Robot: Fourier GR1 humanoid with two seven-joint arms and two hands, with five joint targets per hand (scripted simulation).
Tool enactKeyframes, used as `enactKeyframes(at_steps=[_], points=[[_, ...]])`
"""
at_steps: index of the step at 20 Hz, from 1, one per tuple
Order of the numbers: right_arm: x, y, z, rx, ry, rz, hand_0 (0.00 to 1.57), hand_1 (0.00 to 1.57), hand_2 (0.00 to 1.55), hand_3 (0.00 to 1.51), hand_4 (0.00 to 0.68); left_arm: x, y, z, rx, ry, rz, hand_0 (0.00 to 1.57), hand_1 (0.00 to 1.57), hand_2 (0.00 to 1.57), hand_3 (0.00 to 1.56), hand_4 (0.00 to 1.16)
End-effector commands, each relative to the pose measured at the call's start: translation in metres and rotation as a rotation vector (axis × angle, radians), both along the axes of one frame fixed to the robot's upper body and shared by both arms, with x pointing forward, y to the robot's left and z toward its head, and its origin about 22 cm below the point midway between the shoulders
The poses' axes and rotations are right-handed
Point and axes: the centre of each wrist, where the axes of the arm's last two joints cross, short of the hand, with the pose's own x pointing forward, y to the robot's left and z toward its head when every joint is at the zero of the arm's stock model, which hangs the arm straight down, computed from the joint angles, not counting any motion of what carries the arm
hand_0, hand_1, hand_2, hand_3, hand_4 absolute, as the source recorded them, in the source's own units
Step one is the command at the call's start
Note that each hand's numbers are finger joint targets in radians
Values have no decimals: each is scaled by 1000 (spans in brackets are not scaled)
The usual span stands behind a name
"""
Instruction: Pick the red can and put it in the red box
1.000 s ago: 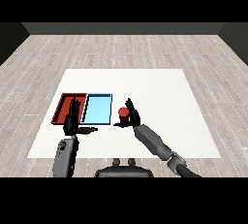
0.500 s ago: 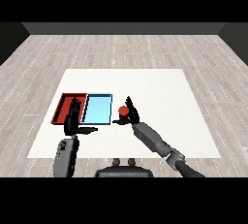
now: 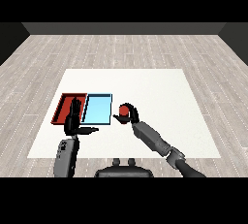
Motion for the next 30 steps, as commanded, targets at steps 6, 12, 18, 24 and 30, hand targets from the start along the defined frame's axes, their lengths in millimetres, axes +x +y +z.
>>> enactKeyframes(at_steps=[6,12,18,24,30], points=[[2,-6,-8,-37,53,-26,1571,1571,1487,1433,577,-15,4,-1,8,-4,4,0,0,0,0,0],[-9,-6,5,-49,4,-25,1571,1571,1485,1418,591,-5,-11,-24,36,-22,-13,0,0,0,0,0],[-2,-1,33,-38,-94,-41,1571,1571,1479,1407,604,-13,-11,-10,14,-29,-20,0,0,0,0,0],[0,-12,77,-63,-182,-64,1571,1571,1473,1401,595,12,-2,10,43,-7,-64,0,0,0,0,0],[-10,-22,94,-52,-288,-106,1518,1518,1453,1400,600,-3,-40,22,-3,-16,-151,0,0,0,0,0]])
